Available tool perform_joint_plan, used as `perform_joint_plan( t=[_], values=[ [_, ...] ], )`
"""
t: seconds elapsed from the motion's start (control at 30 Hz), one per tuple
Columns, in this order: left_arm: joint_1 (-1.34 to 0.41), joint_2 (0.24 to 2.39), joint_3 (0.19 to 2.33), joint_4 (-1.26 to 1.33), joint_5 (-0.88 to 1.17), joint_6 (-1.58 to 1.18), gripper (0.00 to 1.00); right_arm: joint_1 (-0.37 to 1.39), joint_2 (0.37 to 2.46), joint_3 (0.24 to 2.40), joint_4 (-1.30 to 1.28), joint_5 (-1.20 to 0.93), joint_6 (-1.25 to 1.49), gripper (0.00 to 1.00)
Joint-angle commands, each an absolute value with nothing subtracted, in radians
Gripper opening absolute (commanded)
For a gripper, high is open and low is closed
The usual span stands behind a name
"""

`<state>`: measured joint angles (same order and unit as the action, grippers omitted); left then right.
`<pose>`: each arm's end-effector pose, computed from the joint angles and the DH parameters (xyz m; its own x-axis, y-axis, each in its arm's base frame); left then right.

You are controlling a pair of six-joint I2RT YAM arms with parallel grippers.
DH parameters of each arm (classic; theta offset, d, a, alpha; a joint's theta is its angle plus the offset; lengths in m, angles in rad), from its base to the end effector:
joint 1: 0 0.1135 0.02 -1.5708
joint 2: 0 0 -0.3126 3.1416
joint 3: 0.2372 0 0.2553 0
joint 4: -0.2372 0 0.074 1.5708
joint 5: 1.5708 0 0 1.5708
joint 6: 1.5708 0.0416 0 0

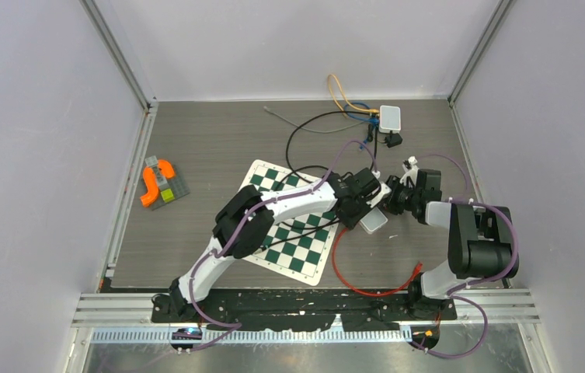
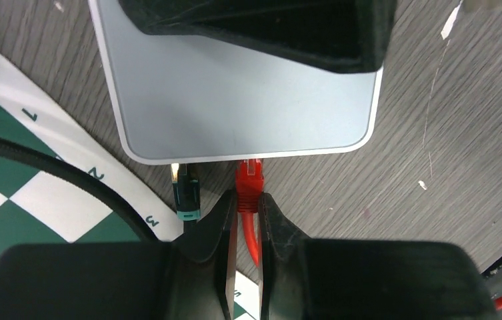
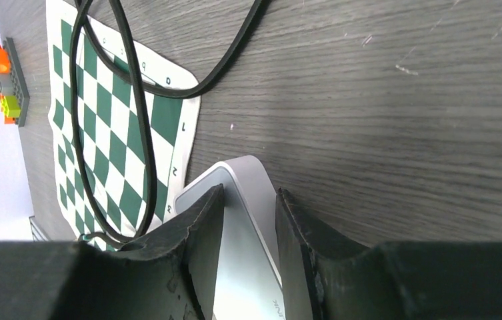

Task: Insert the plug into the switch port
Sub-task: Insert the connector into the switch port.

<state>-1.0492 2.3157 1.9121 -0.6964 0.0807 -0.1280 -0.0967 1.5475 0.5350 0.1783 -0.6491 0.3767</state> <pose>0.2642 -0.4664 0.1981 -0.5531 0.7070 -0.4407 0.8185 0.5598 -0.1292 0.2682 -0.0008 0.1680 -0.8060 0.3726 -0.4600 -0.0331 0.7475 0.6635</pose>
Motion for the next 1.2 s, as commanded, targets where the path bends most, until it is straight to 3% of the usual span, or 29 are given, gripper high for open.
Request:
perform_joint_plan(
  t=[0.0,0.47,0.73,0.97,1.17],
  values=[
    [-1.037,2.234,1.838,-0.249,-0.070,-0.197,0.00,-0.034,1.532,0.378,0.091,-0.713,0.516,0.42],
    [-1.037,2.190,1.759,0.069,0.121,-0.232,0.00,-0.034,1.492,0.253,0.253,-0.686,0.656,0.39],
    [-1.023,2.199,1.759,0.151,0.082,-0.297,0.00,-0.022,1.482,0.186,0.326,-0.653,0.730,0.38],
    [-1.034,2.227,1.814,0.203,0.228,-0.135,0.00,0.058,1.586,0.208,0.364,-0.675,0.729,0.38],
    [-1.035,2.202,1.802,0.199,0.150,-0.033,0.00,0.070,1.610,0.184,0.404,-0.673,0.752,0.35]
  ],
)
